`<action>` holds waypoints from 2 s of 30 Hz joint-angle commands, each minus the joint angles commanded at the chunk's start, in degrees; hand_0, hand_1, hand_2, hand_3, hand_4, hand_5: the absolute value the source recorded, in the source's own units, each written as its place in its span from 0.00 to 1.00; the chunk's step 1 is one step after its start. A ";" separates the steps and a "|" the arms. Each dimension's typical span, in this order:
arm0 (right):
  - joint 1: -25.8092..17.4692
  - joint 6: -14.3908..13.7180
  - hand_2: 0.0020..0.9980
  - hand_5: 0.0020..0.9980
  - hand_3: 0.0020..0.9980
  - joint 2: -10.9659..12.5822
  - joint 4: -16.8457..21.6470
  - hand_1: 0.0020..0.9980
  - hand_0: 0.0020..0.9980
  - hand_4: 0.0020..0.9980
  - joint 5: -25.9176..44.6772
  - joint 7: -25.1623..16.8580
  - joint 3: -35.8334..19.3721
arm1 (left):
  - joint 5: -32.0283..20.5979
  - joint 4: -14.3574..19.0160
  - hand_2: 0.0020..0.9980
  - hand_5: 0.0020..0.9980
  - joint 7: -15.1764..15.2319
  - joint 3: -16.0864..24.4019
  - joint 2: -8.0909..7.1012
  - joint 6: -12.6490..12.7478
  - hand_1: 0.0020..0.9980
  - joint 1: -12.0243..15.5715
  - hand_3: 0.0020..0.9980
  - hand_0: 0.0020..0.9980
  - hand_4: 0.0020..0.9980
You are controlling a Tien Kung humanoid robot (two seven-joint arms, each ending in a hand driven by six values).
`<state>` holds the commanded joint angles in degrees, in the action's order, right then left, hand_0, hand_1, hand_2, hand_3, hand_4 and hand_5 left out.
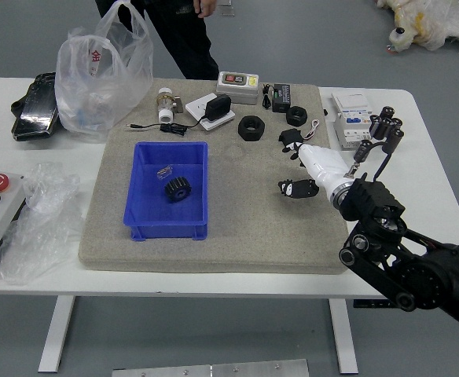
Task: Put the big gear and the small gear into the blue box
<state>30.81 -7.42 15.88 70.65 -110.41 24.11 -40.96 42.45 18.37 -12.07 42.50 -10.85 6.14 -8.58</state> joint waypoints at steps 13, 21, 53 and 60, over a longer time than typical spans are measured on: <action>0.61 -0.82 0.74 0.23 0.82 -0.31 -3.58 0.61 0.33 0.71 2.40 -0.54 3.54 | -0.48 -0.09 0.60 0.36 0.43 -0.59 0.04 -0.06 0.63 -0.20 0.69 0.65 0.67; 0.86 -3.18 0.41 0.00 0.52 -0.68 -4.49 0.47 0.27 0.44 2.66 -1.71 4.77 | -0.76 -0.13 0.60 0.36 0.65 -0.92 0.04 -0.07 0.63 -0.33 0.69 0.65 0.67; 18.47 -9.61 0.41 0.00 0.51 -8.19 -0.10 0.48 0.28 0.42 12.03 -8.45 18.03 | 1.86 0.22 0.60 0.36 -0.76 0.96 -0.17 -0.51 0.63 -0.90 0.69 0.65 0.67; 21.39 -9.47 0.53 0.00 0.61 -9.72 -0.73 0.51 0.29 0.42 17.80 -10.34 22.66 | 3.14 0.33 0.60 0.36 -1.31 1.87 -0.71 -0.68 0.63 -1.10 0.69 0.65 0.67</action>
<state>52.20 -16.89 6.16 69.92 -92.62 13.78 -18.30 45.59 18.70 -13.38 44.37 -11.57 5.46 -9.68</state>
